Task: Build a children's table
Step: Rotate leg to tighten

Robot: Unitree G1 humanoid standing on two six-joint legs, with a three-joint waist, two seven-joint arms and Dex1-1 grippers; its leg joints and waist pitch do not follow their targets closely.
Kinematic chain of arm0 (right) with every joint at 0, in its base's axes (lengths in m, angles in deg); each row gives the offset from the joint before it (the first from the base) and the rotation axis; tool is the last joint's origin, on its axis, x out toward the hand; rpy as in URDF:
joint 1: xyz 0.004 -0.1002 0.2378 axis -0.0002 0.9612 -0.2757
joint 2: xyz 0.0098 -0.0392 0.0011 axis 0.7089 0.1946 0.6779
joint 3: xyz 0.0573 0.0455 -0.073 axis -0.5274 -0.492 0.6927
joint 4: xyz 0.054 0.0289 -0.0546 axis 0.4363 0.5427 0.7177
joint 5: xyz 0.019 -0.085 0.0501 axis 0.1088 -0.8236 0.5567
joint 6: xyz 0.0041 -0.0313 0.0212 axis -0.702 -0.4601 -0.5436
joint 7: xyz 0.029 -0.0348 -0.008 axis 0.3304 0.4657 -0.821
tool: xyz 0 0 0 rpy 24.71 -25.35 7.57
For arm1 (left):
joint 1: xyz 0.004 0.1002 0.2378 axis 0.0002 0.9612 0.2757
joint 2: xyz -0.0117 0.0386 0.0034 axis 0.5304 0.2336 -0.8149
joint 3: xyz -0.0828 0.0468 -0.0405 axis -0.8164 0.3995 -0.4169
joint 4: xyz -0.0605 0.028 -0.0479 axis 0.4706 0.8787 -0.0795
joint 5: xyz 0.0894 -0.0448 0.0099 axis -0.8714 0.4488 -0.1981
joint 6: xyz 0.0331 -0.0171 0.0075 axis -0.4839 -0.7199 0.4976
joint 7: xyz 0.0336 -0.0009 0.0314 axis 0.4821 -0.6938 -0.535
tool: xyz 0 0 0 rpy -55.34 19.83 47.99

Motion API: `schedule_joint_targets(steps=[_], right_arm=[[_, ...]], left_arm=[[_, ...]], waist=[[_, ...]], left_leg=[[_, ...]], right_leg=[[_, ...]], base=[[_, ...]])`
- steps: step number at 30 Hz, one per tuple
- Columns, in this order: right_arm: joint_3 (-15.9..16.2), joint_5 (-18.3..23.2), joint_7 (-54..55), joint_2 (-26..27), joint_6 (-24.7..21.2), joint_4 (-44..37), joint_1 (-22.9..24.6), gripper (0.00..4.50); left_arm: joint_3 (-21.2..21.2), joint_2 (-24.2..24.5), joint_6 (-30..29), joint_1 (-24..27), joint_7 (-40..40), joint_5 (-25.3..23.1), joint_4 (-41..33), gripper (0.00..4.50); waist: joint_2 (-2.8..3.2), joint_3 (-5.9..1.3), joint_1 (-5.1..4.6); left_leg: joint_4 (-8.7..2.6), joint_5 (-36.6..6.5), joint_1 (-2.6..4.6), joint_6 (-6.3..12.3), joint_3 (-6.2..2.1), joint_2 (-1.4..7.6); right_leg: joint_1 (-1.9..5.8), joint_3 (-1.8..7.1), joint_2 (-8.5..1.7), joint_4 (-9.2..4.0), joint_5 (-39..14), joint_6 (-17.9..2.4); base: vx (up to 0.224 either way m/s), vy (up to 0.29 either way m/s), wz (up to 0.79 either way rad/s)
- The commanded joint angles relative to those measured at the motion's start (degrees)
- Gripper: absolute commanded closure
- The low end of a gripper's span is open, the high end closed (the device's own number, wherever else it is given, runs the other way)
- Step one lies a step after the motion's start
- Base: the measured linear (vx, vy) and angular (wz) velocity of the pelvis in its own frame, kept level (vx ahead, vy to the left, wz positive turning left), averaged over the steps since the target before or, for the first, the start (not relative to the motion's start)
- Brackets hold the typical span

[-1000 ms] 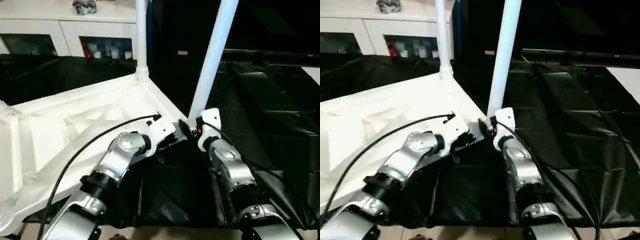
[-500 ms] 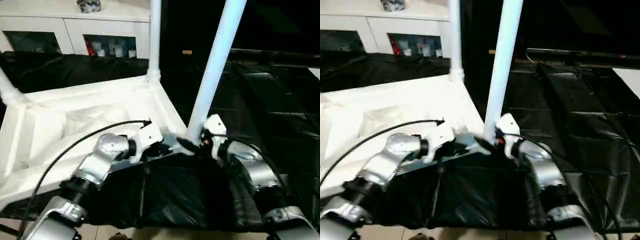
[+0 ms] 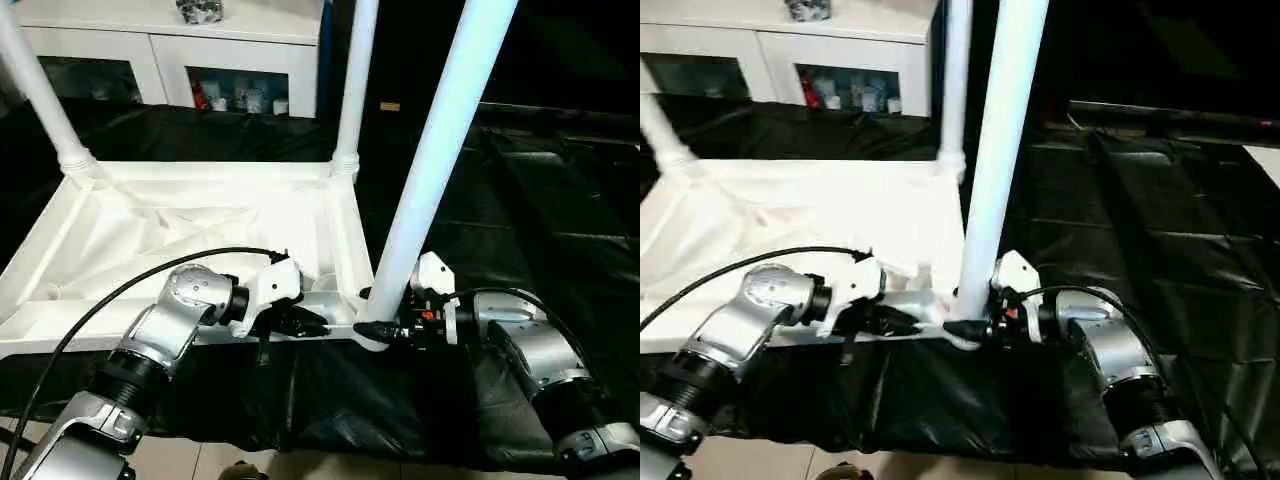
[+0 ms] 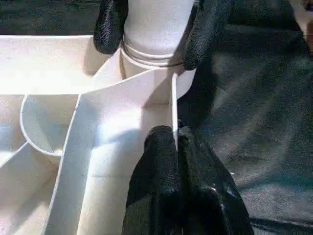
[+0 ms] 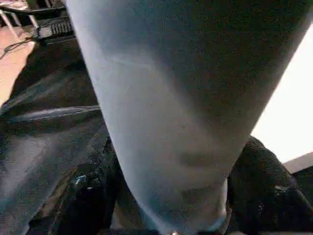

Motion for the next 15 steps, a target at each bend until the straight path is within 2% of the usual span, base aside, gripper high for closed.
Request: schedule_joint_targets(steps=[1,6,9,11,12,14,15], right_arm=[[2.65,0.44,-2.63,0.51,-0.71,-1.24,0.7,1.88],[2.6,0.83,-2.46,0.99,-1.61,-1.69,1.26,1.89],[1.87,0.73,-0.21,2.17,-1.25,-1.4,1.77,1.9],[0.55,-0.35,5.33,4.62,0.19,0.09,1.96,1.9],[0.55,-0.35,5.33,4.62,0.19,0.09,1.96,1.91],[-0.15,-0.85,8.56,5.95,-0.25,1.22,1.65,1.91],[-1.45,-2.49,17.07,9.36,-1.15,4.83,0.5,1.91]], left_arm=[[0.76,-0.57,0.65,-1.2,0.45,0.7,-0.38,4.5],[0.34,-0.98,0.76,-1.35,-1.33,-0.14,0.26,4.5],[-0.32,-2.31,0.32,-2.01,-5.16,-1.16,1.65,4.5],[-1.75,-5.0,-0.63,-2.98,-10.78,-1.76,3.3,4.5],[-1.75,-5.0,-0.63,-2.98,-10.78,-1.76,3.3,4.5],[-2.1,-6.06,-0.91,-3.22,-12.8,-2.01,3.67,4.5],[-2.19,-8.4,-1.32,-3.57,-16.82,-2.9,4.25,4.5]], waist=[[-0.26,-3.72,-0.04],[-0.24,-3.72,0.17],[-0.23,-3.71,0.24],[-0.38,-3.59,0.31],[-0.3,-3.51,0.23],[-0.38,-3.45,0.11],[-0.32,-3.36,-0.04]], left_leg=[[-3.68,-13.84,0.7,2.02,-0.08,1.69],[-3.69,-13.89,0.74,1.78,-0.07,1.69],[-3.68,-14.35,0.79,1.65,-0.05,1.67],[-3.79,-15.72,1.07,1.07,-0.1,1.62],[-3.83,-15.98,1.09,0.86,-0.08,1.64],[-4.02,-17.08,0.91,0.28,-0.34,1.54],[-4.1,-17.81,1.05,0.03,-0.4,1.57]], right_leg=[[2.8,2.79,-3.33,-3.69,-15.15,-11.18],[2.78,2.8,-3.3,-3.72,-15.06,-11.1],[2.74,2.81,-3.32,-3.86,-15.71,-10.86],[2.58,2.79,-3.41,-4.23,-18.28,-10.22],[2.44,2.85,-3.44,-4.33,-18.98,-10.08],[2.64,2.7,-3.56,-4.66,-22.33,-8.7],[2.41,2.69,-3.63,-4.9,-23.59,-8.26]], base=[[0.0,0.0,0.0],[0.0,0.0,0.0],[0.0,0.0,0.0],[0.0,0.0,0.0],[0.0,0.0,0.0],[0.0,0.0,0.0],[0.0,0.0,0.0]])
